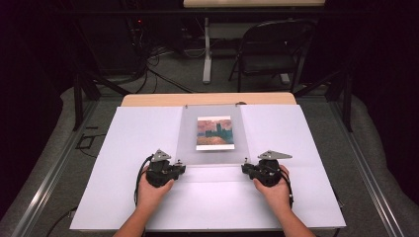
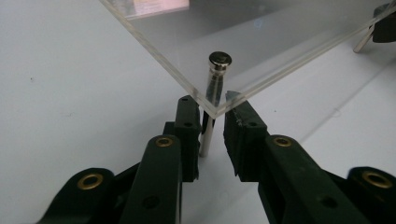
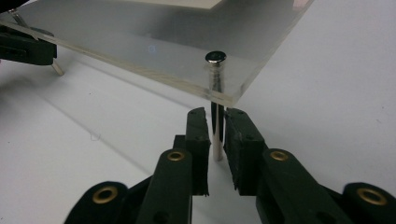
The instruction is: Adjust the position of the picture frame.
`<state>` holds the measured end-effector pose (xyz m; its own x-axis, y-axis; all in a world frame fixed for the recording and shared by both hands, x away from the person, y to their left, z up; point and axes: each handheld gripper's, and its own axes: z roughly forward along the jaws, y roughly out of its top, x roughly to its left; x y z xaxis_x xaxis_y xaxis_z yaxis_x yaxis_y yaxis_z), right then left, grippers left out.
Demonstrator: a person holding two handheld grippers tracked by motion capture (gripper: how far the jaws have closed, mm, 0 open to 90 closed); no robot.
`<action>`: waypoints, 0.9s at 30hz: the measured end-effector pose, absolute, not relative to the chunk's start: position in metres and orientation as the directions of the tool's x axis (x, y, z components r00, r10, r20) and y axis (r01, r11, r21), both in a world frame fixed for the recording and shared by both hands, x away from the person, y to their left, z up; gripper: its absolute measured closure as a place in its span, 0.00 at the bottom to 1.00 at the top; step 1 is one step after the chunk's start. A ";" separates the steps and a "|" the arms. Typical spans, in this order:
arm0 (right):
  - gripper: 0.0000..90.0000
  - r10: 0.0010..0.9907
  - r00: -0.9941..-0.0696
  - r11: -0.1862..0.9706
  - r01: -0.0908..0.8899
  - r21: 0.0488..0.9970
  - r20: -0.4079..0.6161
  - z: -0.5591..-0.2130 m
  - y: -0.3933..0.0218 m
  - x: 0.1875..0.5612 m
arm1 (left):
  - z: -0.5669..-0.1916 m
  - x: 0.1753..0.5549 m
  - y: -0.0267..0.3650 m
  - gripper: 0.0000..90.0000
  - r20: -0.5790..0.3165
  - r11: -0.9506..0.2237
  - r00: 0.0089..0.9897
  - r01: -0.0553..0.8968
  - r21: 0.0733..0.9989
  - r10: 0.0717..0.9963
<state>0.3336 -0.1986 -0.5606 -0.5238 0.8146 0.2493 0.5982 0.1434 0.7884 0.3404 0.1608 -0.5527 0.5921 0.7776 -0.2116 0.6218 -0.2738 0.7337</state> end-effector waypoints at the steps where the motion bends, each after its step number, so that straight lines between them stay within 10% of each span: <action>1: 0.85 0.815 -0.524 0.147 0.598 0.788 0.246 -0.560 -0.199 0.333 | -0.552 0.339 0.161 0.82 -0.212 -0.273 0.594 0.619 0.736 0.776; 11: 0.73 0.819 -0.542 0.213 0.591 0.778 0.187 -0.546 -0.199 0.315 | -0.542 0.325 0.170 0.56 -0.189 -0.256 0.594 0.582 0.772 0.782; 27: 0.67 0.797 -0.584 0.247 0.549 0.799 0.155 -0.531 -0.218 0.289 | -0.533 0.301 0.195 0.47 -0.181 -0.249 0.593 0.568 0.784 0.784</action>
<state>0.2890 -0.2184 -0.5308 -0.5836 0.7971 0.1549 0.5487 0.2465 0.7988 0.3008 0.1950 -0.5334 0.5934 0.7843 -0.1810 0.5682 -0.2489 0.7844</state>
